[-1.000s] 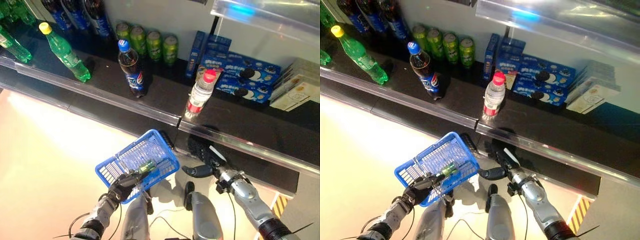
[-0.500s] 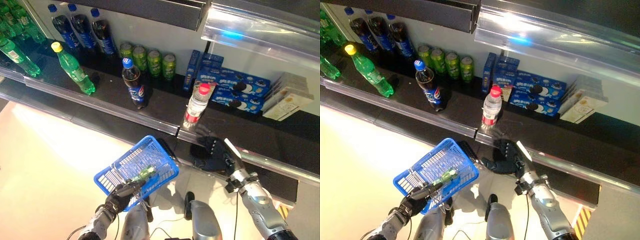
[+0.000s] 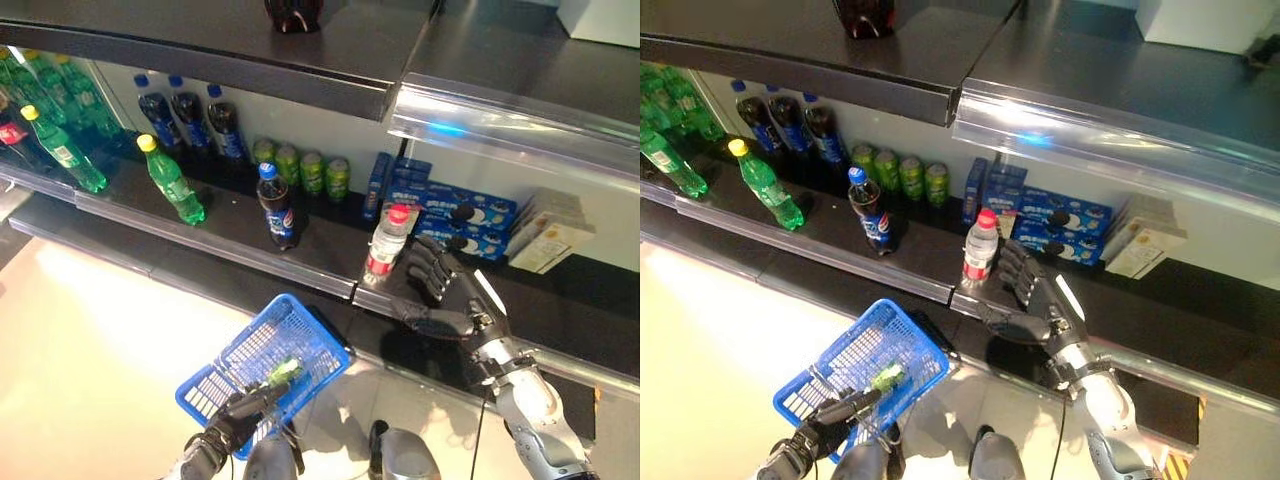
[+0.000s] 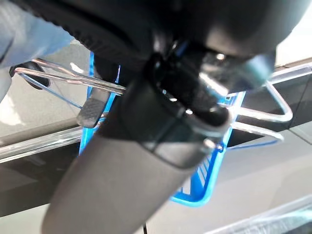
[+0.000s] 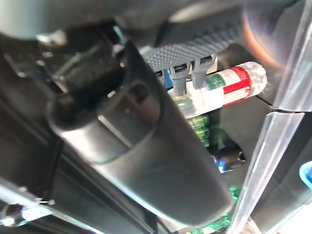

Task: Pick up the drink and place into the basket.

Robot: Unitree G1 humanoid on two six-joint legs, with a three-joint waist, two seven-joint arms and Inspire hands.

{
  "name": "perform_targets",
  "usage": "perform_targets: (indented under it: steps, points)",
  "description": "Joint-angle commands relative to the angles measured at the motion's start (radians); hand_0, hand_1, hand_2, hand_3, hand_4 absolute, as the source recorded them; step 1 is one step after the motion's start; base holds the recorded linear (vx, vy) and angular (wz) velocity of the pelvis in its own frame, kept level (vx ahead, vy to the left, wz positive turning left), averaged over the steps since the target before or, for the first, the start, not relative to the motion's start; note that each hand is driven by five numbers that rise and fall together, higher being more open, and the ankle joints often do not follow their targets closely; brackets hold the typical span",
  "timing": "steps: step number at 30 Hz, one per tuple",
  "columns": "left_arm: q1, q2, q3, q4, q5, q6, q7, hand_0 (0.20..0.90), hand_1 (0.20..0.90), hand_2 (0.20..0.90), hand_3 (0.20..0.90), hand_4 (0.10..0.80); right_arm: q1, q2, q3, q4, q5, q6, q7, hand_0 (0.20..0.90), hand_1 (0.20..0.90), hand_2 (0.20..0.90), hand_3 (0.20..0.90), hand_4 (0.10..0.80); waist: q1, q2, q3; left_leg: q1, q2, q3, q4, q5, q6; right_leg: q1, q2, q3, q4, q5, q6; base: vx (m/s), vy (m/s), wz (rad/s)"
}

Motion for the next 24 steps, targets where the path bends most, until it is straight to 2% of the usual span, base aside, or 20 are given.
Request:
perform_targets:
  steps: [1,12,16,21,24]
  points:
    - [0.130,0.059,-0.020,-0.035,0.044,0.018,-0.110,0.300,0.300,0.300,0.200,0.100,-0.035,0.001,-0.086,-0.157,0.063,-0.110,-0.027,0.900,0.900,0.900,0.900,0.800,0.031,-0.018,-0.038,-0.064,0.009,0.031,0.107,0.007,0.009,0.026,-0.018,-0.048,-0.090,0.155,0.059,0.052,-0.010,0.01]
    - [0.139,0.064,-0.023,-0.024,0.072,0.021,-0.126,0.300,0.300,0.300,0.200,0.100,-0.045,-0.024,-0.091,-0.152,0.039,-0.092,-0.076,0.900,0.900,0.900,0.900,0.800,0.034,-0.011,-0.034,-0.071,0.009,0.021,0.123,0.028,0.001,0.037,-0.017,-0.046,-0.087,0.157,0.059,0.041,-0.003,0.01]
    - [0.139,0.065,-0.021,-0.031,0.074,0.028,-0.123,0.300,0.300,0.300,0.200,0.100,-0.034,-0.018,-0.085,-0.126,0.000,-0.076,-0.107,0.900,0.900,0.900,0.900,0.800,0.030,-0.010,-0.036,-0.067,0.003,0.018,0.116,0.018,-0.002,0.036,-0.018,-0.041,-0.090,0.157,0.063,0.000,0.000,0.00]
    - [0.154,0.061,-0.021,-0.067,0.063,0.009,-0.100,0.300,0.300,0.300,0.200,0.100,0.006,-0.033,-0.070,-0.126,-0.009,-0.072,-0.049,0.900,0.900,0.900,0.900,0.800,0.020,-0.016,-0.058,-0.022,-0.028,0.015,0.035,0.025,-0.007,0.047,-0.011,-0.025,-0.137,0.172,0.080,-0.067,0.043,-0.01]
    - [0.127,0.065,-0.015,-0.064,0.035,-0.010,-0.063,0.300,0.300,0.300,0.200,0.100,0.029,-0.043,-0.038,-0.138,-0.040,-0.068,-0.008,0.900,0.900,0.900,0.900,0.800,0.004,-0.019,-0.082,0.015,-0.044,0.011,-0.046,0.041,-0.012,0.042,-0.005,-0.012,-0.172,0.182,0.095,-0.098,0.039,-0.04]
